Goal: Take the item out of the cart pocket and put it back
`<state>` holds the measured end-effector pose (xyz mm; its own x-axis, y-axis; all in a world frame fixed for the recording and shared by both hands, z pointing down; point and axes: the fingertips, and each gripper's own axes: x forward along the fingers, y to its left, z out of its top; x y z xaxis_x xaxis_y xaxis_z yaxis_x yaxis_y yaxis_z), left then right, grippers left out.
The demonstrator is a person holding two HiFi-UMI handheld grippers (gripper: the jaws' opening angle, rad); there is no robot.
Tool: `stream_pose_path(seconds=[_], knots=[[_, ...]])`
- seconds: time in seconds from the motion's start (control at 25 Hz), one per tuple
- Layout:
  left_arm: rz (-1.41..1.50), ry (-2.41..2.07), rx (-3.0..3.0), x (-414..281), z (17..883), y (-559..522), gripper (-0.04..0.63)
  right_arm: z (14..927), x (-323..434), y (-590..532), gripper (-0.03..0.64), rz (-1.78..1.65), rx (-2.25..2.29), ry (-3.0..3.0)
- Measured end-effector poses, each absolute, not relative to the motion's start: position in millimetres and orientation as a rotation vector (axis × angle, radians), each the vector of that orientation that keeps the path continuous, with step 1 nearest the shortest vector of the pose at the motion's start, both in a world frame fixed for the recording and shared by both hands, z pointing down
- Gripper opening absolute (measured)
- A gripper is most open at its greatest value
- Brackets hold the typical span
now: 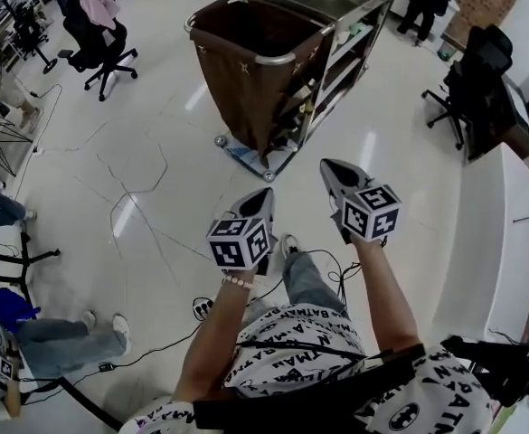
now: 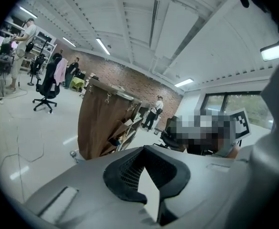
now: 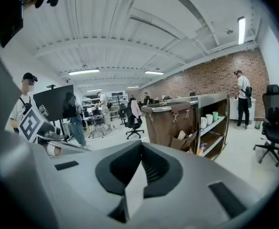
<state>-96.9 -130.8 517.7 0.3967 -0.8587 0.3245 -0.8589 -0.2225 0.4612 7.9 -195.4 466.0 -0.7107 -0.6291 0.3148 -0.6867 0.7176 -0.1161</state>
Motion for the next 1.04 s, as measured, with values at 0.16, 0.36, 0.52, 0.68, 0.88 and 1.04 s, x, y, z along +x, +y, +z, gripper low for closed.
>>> stream_pose_path(seconds=[0.16, 0.36, 0.52, 0.68, 0.88, 1.04], knots=[[-0.021, -1.432, 2.103, -82.6, 514.1, -87.5, 0.003, 468.8, 11.4, -130.4, 0.000, 0.417, 1.016, -2.685], [-0.017, -1.392, 2.127, -52.5, 510.8, -63.6, 0.003, 489.5, 27.4, -76.1, 0.000, 0.475, 1.032, -2.619], [-0.017, -1.383, 2.147, -26.7, 505.0, -60.6, 0.003, 507.3, 53.8, -57.0, 0.000, 0.584, 1.077, -2.588], [-0.010, -1.384, 2.156, -5.7, 503.1, -56.7, 0.003, 510.0, 78.5, -55.3, 0.000, 0.589, 1.091, -2.577], [-0.012, -1.401, 2.138, -2.4, 505.0, -55.1, 0.003, 501.1, 84.5, -58.7, 0.000, 0.551, 1.094, -2.595], [-0.009, -1.403, 2.143, 8.1, 504.4, -55.6, 0.003, 504.8, 90.6, -57.0, 0.000, 0.553, 1.074, -2.594]])
